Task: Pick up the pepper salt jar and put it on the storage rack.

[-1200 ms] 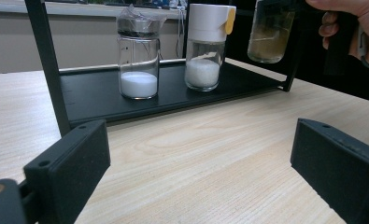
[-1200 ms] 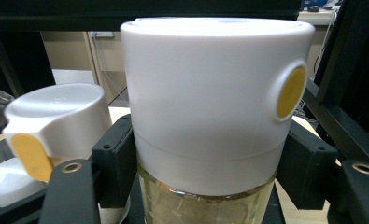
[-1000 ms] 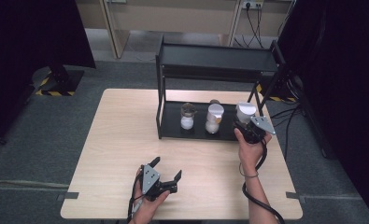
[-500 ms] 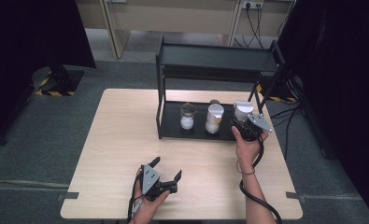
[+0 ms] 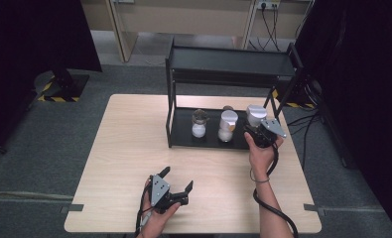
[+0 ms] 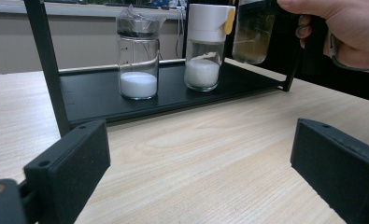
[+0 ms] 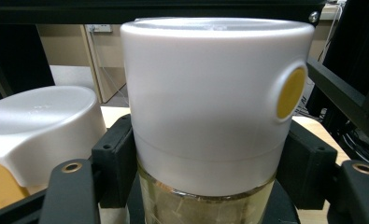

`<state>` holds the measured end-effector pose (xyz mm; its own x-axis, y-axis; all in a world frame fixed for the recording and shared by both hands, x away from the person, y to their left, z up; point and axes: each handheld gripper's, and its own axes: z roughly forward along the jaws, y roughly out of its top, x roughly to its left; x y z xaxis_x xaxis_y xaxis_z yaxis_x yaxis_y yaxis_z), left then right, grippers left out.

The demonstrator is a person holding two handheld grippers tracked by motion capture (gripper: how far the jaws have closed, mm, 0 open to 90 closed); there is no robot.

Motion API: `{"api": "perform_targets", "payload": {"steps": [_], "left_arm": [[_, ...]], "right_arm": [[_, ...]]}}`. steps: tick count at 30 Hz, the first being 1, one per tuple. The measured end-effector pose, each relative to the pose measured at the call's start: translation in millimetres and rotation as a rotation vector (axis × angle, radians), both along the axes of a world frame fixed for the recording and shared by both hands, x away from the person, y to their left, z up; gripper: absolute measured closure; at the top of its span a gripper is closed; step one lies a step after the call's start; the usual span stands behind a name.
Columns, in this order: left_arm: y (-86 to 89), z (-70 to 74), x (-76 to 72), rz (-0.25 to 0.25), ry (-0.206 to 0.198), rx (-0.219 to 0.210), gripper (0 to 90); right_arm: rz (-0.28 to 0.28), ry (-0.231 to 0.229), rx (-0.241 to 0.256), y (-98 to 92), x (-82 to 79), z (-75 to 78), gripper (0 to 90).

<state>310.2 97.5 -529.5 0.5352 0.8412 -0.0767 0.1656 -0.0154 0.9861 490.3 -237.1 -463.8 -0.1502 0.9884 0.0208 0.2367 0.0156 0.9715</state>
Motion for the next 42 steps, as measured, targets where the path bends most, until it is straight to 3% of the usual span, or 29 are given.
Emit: {"api": "perform_targets", "payload": {"steps": [42], "left_arm": [[0.0, 0.0, -0.2, -0.001, -0.002, 0.0, 4.2]], "right_arm": [[-0.01, 0.06, -0.001, 1.4, 20.9, -21.0, 30.9]]}}
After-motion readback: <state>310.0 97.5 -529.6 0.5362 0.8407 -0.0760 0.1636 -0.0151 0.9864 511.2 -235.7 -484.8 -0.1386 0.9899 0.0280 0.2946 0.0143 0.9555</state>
